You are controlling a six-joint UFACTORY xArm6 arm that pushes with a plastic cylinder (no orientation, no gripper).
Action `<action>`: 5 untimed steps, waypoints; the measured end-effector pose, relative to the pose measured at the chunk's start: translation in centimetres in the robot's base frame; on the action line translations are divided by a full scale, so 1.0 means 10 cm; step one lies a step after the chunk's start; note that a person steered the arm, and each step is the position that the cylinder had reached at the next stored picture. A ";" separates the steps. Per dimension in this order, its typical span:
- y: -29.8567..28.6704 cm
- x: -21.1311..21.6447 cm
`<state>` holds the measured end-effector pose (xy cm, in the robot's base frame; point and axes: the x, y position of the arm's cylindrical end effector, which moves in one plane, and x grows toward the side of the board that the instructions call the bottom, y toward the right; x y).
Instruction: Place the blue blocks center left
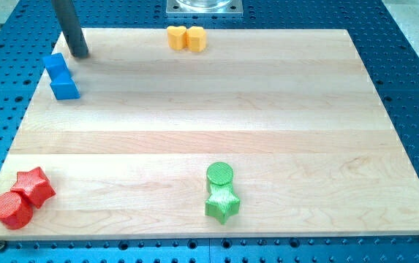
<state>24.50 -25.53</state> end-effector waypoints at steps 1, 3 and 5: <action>-0.45 -0.08; -0.47 0.04; -0.35 0.70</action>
<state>31.54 -29.05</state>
